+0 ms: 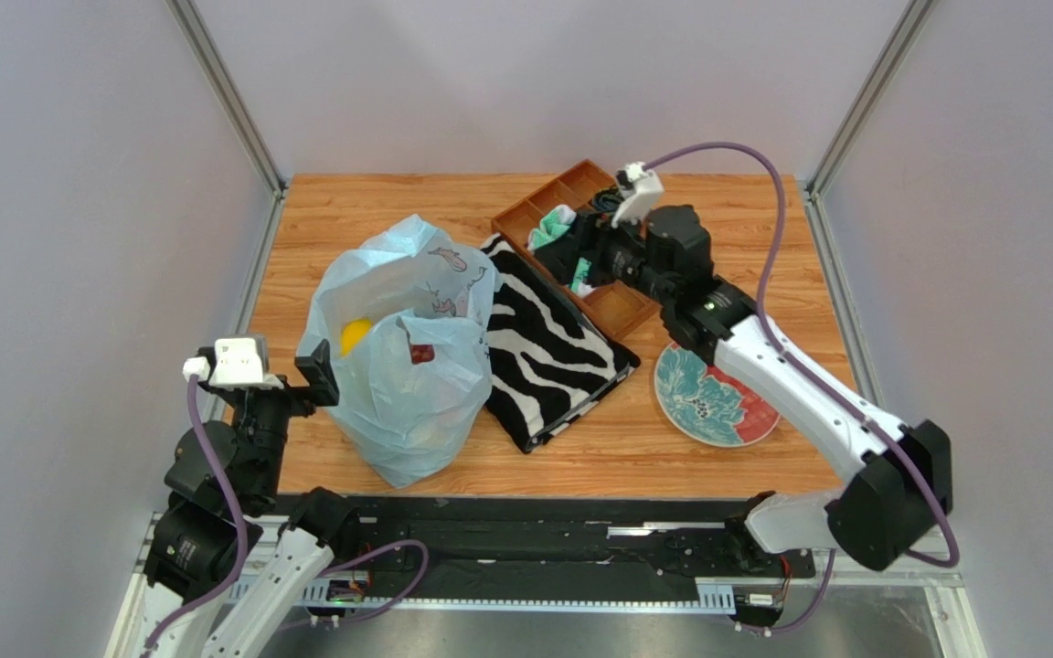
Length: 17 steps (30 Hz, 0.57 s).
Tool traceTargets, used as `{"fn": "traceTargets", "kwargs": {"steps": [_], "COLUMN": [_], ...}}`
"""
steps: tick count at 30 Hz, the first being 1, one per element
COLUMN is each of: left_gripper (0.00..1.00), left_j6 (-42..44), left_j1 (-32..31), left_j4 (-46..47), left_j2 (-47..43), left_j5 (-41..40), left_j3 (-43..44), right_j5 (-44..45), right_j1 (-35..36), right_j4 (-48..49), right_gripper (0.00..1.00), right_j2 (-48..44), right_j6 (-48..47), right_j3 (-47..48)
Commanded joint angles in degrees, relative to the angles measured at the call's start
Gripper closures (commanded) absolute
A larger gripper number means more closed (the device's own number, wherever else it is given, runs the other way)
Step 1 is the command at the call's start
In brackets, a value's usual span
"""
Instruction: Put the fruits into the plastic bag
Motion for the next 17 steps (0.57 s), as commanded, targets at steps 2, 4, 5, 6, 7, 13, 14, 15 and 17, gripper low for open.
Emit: {"fn": "traceTargets", "kwargs": {"steps": [2, 4, 5, 6, 7, 13, 14, 15, 17], "left_gripper": [0.04, 0.04, 0.04, 0.04, 0.04, 0.04, 0.04, 0.04, 0.04], "left_j6": [-1.2, -1.4, -1.5, -1.5, -1.6, -1.6, -1.6, -1.6, -1.6], "left_j1": [0.4, 0.4, 0.4, 0.4, 0.4, 0.4, 0.4, 0.4, 0.4], "left_j4": [1.9, 1.9, 1.9, 1.9, 1.8, 1.7, 1.7, 1.6, 1.4], "left_j2": [-0.8, -1.3, -1.7, -1.8, -2.0, -2.4, -2.4, -2.5, -2.5], "left_j5": [-3.1, -3.8, -4.1, -4.4, -4.6, -4.8, -4.7, -4.7, -4.7], "left_j3": [1.4, 1.3, 1.2, 1.2, 1.2, 1.0, 1.0, 1.1, 1.4], "right_j5": [28.8, 33.7, 34.9, 37.0, 37.8, 41.1, 41.3, 42.0, 42.6], "right_j1": [-0.4, -0.5, -0.6, -0.5, -0.7, -0.9, -0.8, -0.8, -0.8], "right_j4": [-5.3, -5.2, -5.1, -5.0, -5.0, -4.8, -4.7, -4.7, -4.4], "right_gripper": [0.23, 0.23, 0.23, 0.23, 0.23, 0.23, 0.23, 0.23, 0.23], "right_j2": [-9.5, -12.0, -13.1, -15.0, -15.8, -20.3, -20.6, -21.1, -22.0], "right_j6": [-6.4, -7.4, -7.5, -7.7, -7.9, -6.8, -6.5, -6.4, -6.3], "right_j3": [-9.8, -12.6, -14.8, -16.1, -17.0, -22.5, -22.8, -23.5, -24.1]}}
